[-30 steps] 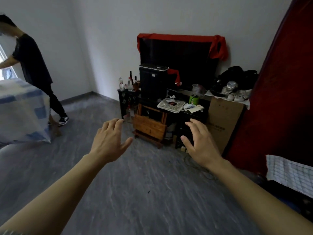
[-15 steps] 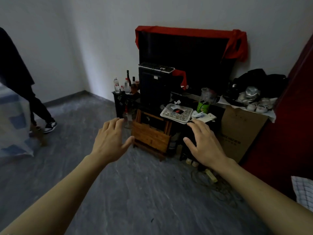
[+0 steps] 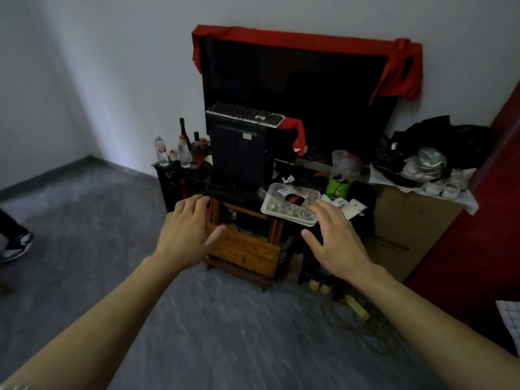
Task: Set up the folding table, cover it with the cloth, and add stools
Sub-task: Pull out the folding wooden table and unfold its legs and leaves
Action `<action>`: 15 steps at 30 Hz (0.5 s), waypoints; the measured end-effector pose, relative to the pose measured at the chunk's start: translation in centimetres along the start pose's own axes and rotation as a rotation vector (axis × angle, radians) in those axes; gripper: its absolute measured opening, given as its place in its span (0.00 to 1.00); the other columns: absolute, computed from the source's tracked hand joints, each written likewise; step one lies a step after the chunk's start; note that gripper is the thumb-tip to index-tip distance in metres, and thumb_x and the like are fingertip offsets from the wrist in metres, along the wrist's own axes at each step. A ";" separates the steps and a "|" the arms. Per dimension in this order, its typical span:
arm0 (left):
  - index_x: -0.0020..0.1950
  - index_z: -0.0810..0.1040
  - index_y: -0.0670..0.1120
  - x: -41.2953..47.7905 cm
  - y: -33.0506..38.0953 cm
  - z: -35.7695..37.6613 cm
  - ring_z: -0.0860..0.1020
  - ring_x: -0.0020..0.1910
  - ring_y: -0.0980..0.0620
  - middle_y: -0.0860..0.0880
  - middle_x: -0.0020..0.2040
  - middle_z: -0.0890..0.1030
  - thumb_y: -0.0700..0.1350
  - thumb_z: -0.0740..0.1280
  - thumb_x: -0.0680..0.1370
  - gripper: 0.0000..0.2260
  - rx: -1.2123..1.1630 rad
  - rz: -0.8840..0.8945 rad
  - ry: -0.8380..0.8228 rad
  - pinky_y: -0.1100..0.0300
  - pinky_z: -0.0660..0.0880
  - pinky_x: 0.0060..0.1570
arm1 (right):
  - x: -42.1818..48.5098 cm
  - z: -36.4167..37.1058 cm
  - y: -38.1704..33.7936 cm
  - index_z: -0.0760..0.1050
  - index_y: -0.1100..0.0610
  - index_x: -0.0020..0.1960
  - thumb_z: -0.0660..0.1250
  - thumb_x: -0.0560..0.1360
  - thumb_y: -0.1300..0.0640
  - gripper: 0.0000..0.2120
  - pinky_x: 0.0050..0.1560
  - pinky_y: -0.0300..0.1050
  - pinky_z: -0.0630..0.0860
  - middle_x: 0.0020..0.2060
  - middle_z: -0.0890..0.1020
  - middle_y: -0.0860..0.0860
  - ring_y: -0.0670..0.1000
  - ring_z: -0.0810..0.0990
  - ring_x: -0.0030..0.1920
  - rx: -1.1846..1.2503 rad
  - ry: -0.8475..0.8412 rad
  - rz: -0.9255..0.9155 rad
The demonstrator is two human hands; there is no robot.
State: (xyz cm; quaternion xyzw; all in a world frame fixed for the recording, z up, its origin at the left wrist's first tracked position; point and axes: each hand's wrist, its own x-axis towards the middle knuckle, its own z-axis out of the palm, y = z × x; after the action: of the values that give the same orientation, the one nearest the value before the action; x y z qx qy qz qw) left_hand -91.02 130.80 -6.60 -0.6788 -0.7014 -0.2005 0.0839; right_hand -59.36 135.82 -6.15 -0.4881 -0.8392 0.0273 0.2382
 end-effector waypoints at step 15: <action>0.75 0.63 0.45 27.3 -10.7 15.9 0.66 0.70 0.44 0.45 0.72 0.68 0.65 0.61 0.76 0.34 -0.011 -0.014 -0.164 0.46 0.69 0.66 | 28.5 16.8 9.6 0.58 0.58 0.78 0.60 0.81 0.43 0.31 0.76 0.52 0.59 0.77 0.61 0.53 0.52 0.57 0.77 0.137 -0.049 0.148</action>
State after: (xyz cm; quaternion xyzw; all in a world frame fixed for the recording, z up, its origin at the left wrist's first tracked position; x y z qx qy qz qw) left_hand -100.88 162.22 -12.14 -0.6884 -0.7096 -0.1487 0.0210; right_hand -70.48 167.72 -13.02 -0.5303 -0.8027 0.1141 0.2478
